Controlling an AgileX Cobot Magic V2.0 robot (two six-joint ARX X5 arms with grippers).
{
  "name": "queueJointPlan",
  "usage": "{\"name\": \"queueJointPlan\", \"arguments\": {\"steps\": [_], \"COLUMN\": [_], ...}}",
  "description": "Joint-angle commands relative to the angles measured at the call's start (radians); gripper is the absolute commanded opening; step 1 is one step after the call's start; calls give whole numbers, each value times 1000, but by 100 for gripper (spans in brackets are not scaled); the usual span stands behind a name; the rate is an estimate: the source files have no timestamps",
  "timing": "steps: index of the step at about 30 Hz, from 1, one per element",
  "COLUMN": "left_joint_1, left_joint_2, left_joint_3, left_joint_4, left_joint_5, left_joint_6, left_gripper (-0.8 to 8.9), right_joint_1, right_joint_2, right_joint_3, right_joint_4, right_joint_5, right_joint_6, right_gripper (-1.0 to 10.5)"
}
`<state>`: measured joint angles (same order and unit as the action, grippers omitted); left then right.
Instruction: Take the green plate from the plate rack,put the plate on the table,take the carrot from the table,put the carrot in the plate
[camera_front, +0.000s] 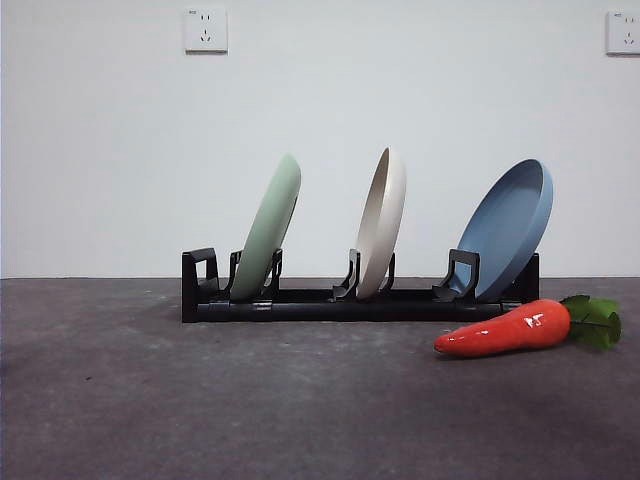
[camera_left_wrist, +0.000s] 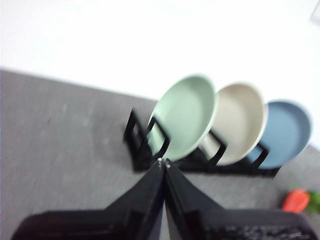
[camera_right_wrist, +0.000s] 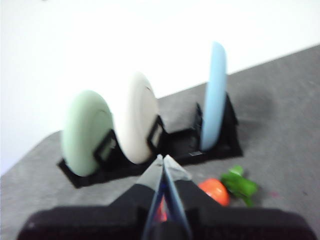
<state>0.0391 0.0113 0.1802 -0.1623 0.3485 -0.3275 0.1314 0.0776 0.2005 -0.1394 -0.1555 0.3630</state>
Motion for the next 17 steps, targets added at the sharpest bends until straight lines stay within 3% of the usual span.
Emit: {"name": "queueJointPlan", "arguments": {"steps": [1, 9, 17], "left_joint_1": [2, 2, 2], "left_joint_2": [27, 193, 384], "left_joint_3": [79, 321, 562], "left_joint_4": [-48, -184, -443], "left_joint_5": [13, 193, 318], "left_joint_6": [-21, 3, 139], "left_gripper": [-6, -6, -6], "right_joint_1": [2, 2, 3], "right_joint_2": [66, 331, 573], "right_joint_3": [84, 396, 698], "right_joint_4": [-48, -347, -771], "right_joint_5": [-23, -179, -188], "right_joint_6": [10, -116, -281], "right_gripper": [-12, -12, -12]}}
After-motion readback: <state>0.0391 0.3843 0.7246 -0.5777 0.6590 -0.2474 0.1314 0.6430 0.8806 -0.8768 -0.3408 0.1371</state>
